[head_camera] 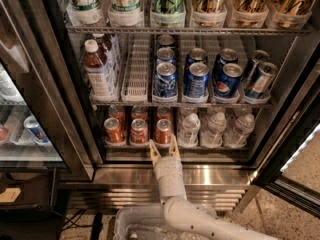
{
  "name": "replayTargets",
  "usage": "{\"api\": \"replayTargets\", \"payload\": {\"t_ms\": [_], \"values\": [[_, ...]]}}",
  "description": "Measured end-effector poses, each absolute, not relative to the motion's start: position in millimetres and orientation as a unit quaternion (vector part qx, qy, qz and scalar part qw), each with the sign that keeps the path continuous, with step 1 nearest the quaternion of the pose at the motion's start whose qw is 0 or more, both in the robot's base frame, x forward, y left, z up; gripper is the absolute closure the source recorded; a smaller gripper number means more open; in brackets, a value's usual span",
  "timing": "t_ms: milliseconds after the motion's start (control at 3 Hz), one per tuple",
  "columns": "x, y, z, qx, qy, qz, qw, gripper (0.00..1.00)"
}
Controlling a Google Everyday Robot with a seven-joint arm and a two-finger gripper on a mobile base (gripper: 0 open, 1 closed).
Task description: Pick coke can from bottom shelf of fridge
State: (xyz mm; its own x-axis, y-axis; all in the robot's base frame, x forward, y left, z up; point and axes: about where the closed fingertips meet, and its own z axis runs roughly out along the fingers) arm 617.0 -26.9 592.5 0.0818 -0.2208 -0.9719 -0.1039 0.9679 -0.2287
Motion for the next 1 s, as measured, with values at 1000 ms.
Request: {"api": "replayTargets", "payload": {"t_ms": [1000], "values": [[641,-31,588,-0.104,0.674,-0.047,0.73,0.34]]}}
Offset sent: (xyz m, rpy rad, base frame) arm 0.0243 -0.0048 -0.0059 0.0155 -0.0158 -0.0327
